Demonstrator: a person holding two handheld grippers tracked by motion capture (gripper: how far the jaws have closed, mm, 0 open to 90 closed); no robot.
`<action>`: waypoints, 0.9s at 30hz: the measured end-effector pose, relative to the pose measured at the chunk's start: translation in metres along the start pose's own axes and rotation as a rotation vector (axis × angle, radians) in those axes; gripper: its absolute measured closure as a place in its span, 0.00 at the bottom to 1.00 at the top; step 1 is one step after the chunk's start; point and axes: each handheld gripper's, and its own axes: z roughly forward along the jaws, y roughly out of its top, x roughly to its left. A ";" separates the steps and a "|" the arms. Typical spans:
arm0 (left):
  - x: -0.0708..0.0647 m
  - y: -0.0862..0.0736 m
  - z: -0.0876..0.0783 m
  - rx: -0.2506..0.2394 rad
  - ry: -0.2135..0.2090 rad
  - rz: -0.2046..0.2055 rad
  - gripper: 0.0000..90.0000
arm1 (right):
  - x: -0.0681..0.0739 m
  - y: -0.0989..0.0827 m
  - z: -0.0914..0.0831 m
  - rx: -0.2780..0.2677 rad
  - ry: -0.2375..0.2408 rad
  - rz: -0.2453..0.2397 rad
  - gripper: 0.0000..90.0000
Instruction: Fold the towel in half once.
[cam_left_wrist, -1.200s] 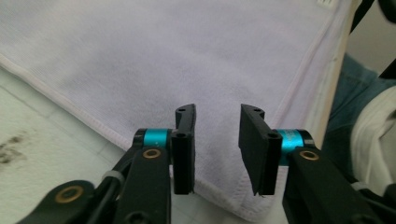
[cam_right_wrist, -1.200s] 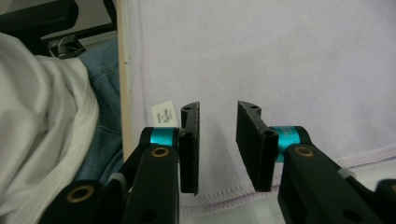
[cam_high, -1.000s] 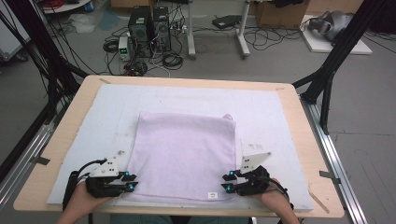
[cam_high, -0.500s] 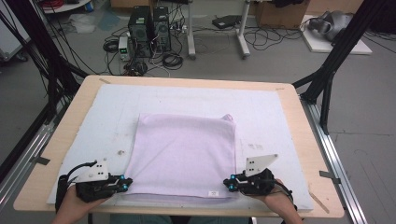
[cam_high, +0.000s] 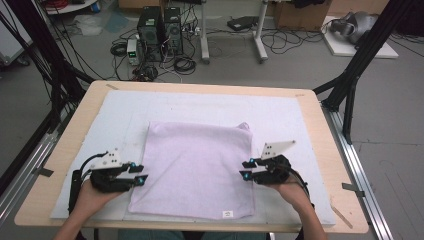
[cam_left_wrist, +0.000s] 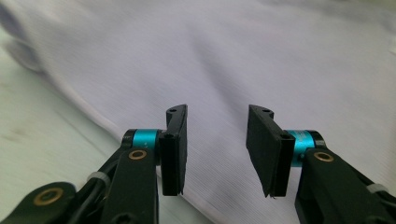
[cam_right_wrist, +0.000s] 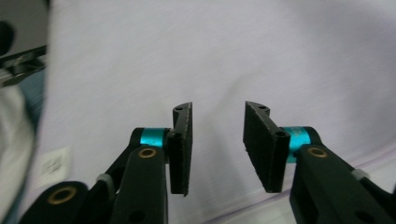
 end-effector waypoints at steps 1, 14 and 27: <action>0.006 0.006 0.004 0.001 0.022 0.003 0.65 | -0.005 0.003 0.001 -0.007 -0.008 0.006 0.67; 0.100 0.079 0.059 0.015 0.183 -0.150 0.55 | -0.094 0.050 0.016 0.028 -0.135 0.079 0.56; 0.105 0.072 0.058 0.011 0.112 -0.132 0.97 | -0.103 0.045 0.028 0.095 -0.122 0.071 0.92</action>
